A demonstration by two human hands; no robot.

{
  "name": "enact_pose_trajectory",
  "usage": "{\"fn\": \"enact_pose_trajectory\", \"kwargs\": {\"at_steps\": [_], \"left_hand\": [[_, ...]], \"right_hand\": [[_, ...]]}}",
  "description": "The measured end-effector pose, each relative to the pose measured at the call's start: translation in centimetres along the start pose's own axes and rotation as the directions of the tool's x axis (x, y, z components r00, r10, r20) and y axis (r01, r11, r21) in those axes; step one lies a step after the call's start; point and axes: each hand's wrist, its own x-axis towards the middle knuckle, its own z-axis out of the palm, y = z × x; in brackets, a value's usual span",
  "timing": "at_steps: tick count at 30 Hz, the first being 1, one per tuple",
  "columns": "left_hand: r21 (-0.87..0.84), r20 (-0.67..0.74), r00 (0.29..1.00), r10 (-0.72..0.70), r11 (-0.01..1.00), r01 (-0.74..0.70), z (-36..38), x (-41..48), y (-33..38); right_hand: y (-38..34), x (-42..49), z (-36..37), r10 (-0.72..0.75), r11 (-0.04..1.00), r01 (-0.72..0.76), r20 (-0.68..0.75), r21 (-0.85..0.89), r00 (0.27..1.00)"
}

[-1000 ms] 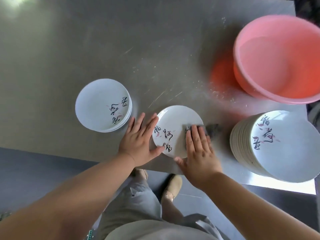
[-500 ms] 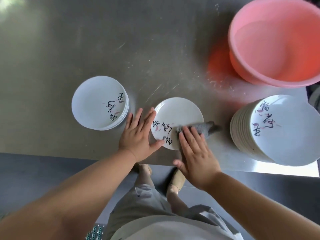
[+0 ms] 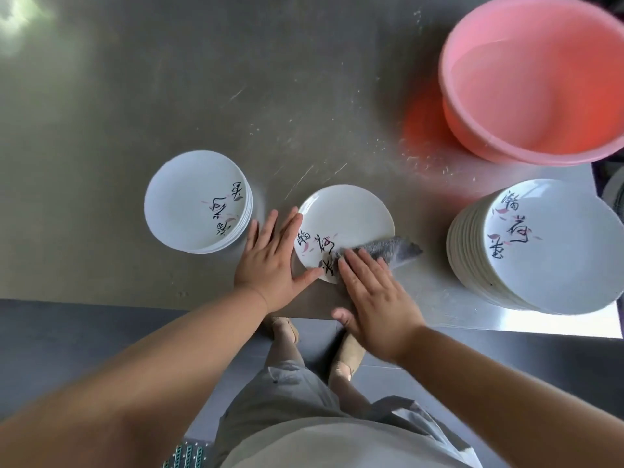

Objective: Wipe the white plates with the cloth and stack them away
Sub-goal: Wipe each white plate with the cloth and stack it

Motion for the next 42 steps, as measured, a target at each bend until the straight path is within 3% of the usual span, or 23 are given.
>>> {"fn": "enact_pose_trajectory", "kwargs": {"at_steps": [5, 8, 12, 15, 17, 20, 23, 25, 29, 34, 38, 42], "left_hand": [[0.015, 0.048, 0.998, -0.028, 1.000, 0.027, -0.1, 0.4, 0.1], [0.010, 0.059, 0.995, -0.076, 0.997, 0.076, -0.3, 0.2, 0.8], [-0.059, 0.104, 0.945, -0.310, 0.947, 0.317, -0.2, -1.9, 4.4], [-0.161, 0.156, 0.889, -0.431, 0.877, 0.453, 0.2, -4.9, 7.2], [-0.169, 0.115, 0.905, -0.411, 0.889, 0.425, -0.3, -6.0, 7.2], [-0.070, 0.038, 0.971, -0.236, 0.969, 0.238, -2.0, -3.8, 4.1], [0.083, 0.141, 0.990, -0.026, 0.996, 0.014, -2.8, -0.7, 1.1], [0.118, 0.188, 0.982, 0.024, 0.992, -0.047, -2.1, -0.2, 0.5], [0.168, 0.084, 0.996, 0.035, 0.985, -0.048, -0.9, -0.7, 0.7], [0.184, 0.066, 0.997, 0.032, 0.982, -0.044, -1.0, -0.7, 0.9], [0.174, 0.079, 0.996, -0.046, 0.984, 0.032, -0.9, -1.1, 2.1], [0.155, 0.056, 0.991, -0.123, 0.982, 0.113, -0.8, -1.8, 3.1]], "right_hand": [[5.9, 3.8, -3.3, 0.122, 0.988, -0.115, 0.061, -0.102, 0.991], [3.7, 3.3, -2.8, 0.186, 0.978, -0.176, 0.079, -0.111, 0.979], [-0.4, 0.4, -1.2, 0.066, 0.998, -0.064, 0.120, -0.023, 0.991], [0.7, 0.6, -1.8, 0.018, 0.999, -0.014, 0.141, -0.033, 0.990], [2.8, 1.8, -2.9, 0.043, 0.998, -0.036, 0.115, -0.060, 0.992], [5.3, 4.2, -4.4, 0.120, 0.992, -0.115, 0.079, -0.057, 0.990], [5.2, 5.7, -4.6, 0.151, 0.987, -0.146, 0.074, -0.067, 0.986], [4.4, 5.5, -4.3, 0.176, 0.984, -0.173, 0.064, -0.046, 0.982], [2.2, 1.4, -2.4, 0.216, 0.976, -0.216, 0.049, -0.018, 0.975], [3.9, 1.3, -2.0, 0.080, 0.995, -0.073, 0.119, -0.063, 0.990], [6.6, 4.8, -4.0, 0.182, 0.977, -0.170, 0.090, -0.127, 0.979], [2.8, 1.2, -2.4, 0.226, 0.974, -0.227, 0.064, 0.000, 0.972]]}}
